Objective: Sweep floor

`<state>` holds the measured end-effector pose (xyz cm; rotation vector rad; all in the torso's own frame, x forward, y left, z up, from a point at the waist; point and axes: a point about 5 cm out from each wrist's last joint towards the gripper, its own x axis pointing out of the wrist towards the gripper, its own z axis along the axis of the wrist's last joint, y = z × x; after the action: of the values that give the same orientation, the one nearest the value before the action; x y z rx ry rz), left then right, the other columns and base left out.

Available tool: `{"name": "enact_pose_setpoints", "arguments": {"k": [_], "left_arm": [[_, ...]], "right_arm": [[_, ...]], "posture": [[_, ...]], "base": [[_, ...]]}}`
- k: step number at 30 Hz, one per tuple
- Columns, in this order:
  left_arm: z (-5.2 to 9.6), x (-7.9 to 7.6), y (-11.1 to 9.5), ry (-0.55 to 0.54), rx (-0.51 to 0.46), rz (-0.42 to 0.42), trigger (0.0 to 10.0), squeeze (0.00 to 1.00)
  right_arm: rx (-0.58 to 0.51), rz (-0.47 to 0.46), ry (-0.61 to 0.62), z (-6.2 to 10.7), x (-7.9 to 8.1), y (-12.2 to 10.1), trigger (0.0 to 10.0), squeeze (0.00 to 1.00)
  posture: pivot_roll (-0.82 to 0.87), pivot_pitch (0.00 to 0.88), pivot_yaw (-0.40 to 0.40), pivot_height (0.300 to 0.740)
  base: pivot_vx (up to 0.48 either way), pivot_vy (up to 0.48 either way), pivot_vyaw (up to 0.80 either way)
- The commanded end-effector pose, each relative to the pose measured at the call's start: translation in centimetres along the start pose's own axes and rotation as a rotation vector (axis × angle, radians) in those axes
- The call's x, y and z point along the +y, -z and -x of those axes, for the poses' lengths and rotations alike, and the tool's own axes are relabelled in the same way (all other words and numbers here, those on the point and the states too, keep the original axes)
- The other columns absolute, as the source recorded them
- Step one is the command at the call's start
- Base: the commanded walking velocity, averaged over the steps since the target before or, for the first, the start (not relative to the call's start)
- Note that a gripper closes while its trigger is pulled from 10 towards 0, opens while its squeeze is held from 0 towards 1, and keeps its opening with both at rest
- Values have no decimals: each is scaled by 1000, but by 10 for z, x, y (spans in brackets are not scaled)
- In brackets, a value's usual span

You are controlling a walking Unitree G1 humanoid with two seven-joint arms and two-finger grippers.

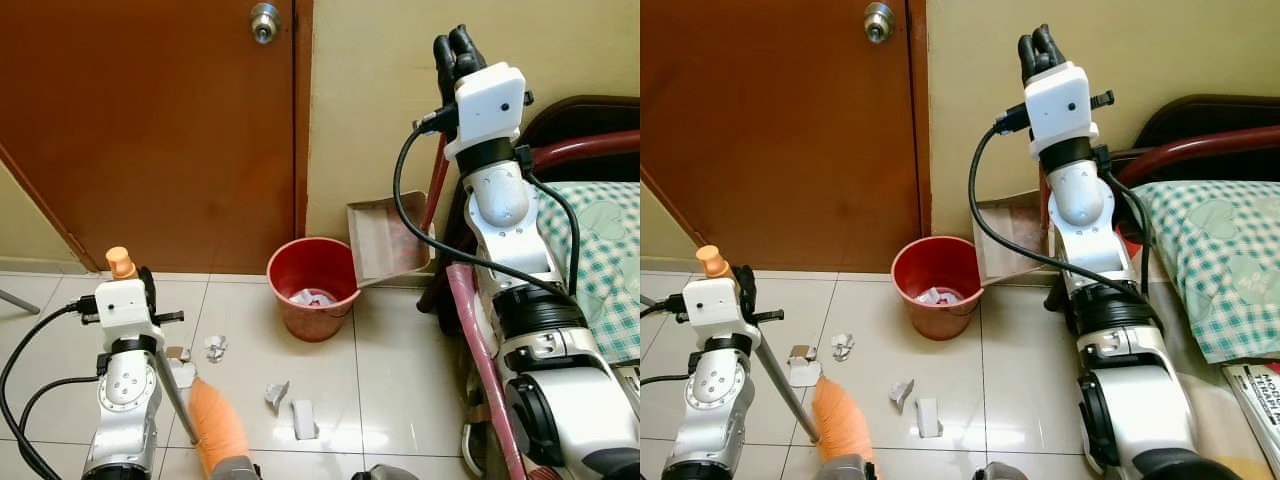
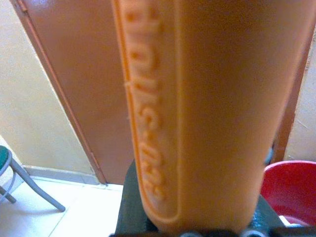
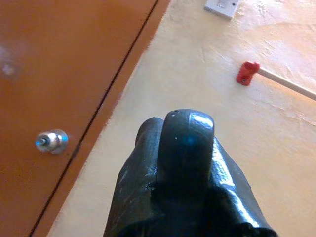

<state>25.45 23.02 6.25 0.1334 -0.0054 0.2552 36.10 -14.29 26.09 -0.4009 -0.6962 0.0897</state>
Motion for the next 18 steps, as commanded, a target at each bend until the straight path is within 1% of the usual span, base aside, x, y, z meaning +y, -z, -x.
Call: {"name": "enact_pose_setpoints", "arguments": {"k": [1,3,5,6,9,10,11,17,18], "left_arm": [[-1,-1,3,17,14,-9,10000,0],[0,-1,3,17,14,-9,10000,0],[0,-2,3,19,15,-10,10000,0],[1,-2,2,21,9,-13,10000,0],[0,-2,2,23,9,-13,10000,0],[0,-2,2,23,9,-13,10000,0],[0,-2,2,25,9,-13,10000,0],[-1,-1,2,33,11,-15,10000,0],[-1,-1,2,33,11,-15,10000,0]], "right_arm": [[-67,88,41,-3,-17,-14,10000,0],[-57,93,38,0,-16,-12,10000,0],[-26,95,40,8,-16,-7,10000,0],[-9,96,34,15,-17,-3,10000,0],[24,94,37,23,-19,2,10000,0],[24,94,37,23,-19,2,10000,0],[67,83,55,30,-23,7,10000,0],[126,77,63,49,-24,12,10000,0],[126,77,63,49,-24,12,10000,0]], "posture": [[37,0,-13,740],[35,0,-12,740],[34,0,-12,740],[35,0,-12,740],[33,0,-10,740],[33,0,-10,740],[31,0,-10,740],[23,0,-3,740],[23,0,-3,740]], "base": [[0,0,0],[0,0,0],[0,0,0],[0,0,0],[0,0,0],[0,0,0],[0,0,0],[0,0,0],[0,0,0]]}}
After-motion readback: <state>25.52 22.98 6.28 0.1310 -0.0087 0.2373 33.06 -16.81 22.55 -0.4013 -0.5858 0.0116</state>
